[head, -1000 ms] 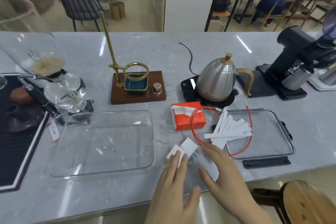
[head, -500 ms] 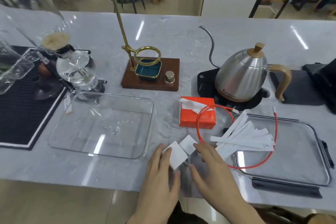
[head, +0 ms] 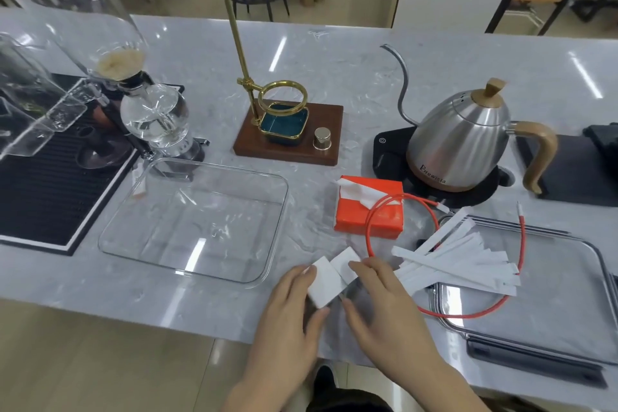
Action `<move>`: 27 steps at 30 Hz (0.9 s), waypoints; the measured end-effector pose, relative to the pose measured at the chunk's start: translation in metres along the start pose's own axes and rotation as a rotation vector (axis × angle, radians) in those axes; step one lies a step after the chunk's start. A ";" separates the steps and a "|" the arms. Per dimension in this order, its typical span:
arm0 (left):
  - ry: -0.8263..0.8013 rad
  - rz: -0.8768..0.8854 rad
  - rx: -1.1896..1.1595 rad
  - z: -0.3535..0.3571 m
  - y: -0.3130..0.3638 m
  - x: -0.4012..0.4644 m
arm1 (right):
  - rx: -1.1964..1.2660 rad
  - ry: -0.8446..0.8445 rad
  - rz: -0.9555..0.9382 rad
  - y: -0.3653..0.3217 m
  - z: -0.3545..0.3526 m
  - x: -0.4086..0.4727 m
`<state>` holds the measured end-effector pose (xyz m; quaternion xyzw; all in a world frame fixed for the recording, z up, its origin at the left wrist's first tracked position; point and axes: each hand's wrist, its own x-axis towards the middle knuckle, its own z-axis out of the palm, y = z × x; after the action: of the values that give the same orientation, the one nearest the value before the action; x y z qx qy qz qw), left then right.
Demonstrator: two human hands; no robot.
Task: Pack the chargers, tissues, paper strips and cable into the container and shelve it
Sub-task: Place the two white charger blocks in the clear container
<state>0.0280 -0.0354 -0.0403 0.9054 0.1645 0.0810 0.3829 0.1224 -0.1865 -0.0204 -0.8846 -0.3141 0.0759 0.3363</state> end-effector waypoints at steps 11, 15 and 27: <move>0.012 -0.005 0.046 0.003 0.000 0.000 | -0.216 -0.091 -0.024 0.002 0.006 0.002; 0.007 0.010 0.063 0.002 0.000 -0.002 | -0.231 -0.072 -0.034 -0.001 0.006 0.001; 0.001 0.042 0.041 0.006 -0.007 -0.002 | -0.358 -0.102 -0.047 0.000 0.006 0.012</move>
<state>0.0256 -0.0357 -0.0493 0.9164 0.1471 0.0860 0.3623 0.1295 -0.1758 -0.0244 -0.9176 -0.3599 0.0557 0.1590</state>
